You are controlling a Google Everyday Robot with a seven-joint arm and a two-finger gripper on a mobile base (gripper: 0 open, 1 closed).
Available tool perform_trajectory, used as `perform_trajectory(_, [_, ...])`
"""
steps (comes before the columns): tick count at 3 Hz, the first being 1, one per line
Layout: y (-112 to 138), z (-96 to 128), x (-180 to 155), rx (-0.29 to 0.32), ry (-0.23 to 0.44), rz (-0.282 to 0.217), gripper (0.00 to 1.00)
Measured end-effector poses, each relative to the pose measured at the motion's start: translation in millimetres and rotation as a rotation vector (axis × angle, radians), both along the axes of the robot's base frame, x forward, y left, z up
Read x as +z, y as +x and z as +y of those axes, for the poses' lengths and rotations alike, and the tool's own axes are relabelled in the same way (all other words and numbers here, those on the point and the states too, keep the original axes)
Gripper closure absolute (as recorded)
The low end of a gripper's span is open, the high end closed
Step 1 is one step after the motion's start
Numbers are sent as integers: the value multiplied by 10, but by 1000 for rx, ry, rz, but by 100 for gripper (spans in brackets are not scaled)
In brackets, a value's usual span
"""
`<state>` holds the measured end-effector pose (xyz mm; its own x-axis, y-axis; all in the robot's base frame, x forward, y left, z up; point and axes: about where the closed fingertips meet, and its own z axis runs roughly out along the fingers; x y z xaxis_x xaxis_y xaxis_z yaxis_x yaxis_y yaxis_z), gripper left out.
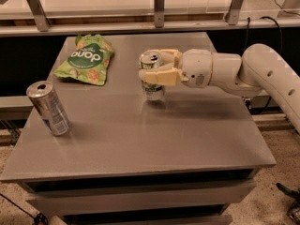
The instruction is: Place 7up can upright
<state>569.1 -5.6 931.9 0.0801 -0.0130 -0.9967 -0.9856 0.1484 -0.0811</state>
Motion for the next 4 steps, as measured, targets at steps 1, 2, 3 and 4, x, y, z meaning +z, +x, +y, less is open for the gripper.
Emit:
perform_trajectory(1, [-9,16,4,-1,-3,-4,52])
perform_trajectory(2, [-16,41,8,4,-3,-4,29])
perform_trajectory(3, [-24,67,14,8,-3,-5,5])
perform_trajectory(4, [-29,84,18,12,-3,-5,0])
